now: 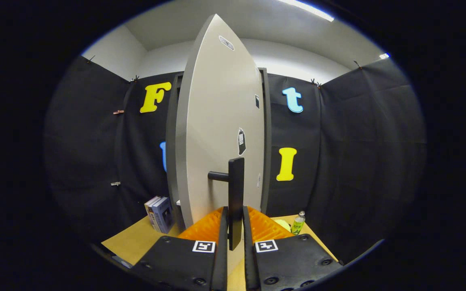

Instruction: Open the shoe cabinet door, grab the shoes and put them into the shoe cabinet, then close the shoe cabinet door.

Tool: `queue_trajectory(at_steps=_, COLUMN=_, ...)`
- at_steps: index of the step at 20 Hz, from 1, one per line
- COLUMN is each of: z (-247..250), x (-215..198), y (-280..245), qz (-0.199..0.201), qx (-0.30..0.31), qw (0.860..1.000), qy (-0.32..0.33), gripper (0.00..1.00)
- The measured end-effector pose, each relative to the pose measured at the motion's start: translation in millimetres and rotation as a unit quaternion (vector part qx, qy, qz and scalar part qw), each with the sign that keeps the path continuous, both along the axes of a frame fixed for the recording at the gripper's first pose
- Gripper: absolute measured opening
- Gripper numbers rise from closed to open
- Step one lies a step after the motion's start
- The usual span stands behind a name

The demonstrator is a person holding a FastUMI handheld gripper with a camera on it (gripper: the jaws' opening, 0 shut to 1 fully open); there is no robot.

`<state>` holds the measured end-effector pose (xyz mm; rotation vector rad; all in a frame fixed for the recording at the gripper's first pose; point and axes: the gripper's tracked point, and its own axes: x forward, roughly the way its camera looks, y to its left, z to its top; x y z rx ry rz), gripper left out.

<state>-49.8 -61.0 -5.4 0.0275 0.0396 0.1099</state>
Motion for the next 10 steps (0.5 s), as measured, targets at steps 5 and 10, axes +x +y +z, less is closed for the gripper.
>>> queue_trajectory(at_steps=5, z=0, x=-4, y=-33, qz=-0.004, qx=0.013, qw=1.0, qy=0.017, gripper=0.21)
queue_trajectory(at_steps=10, z=-3, x=-8, y=-43, qz=0.0, qx=0.015, qw=1.0, qy=0.019, gripper=0.2)
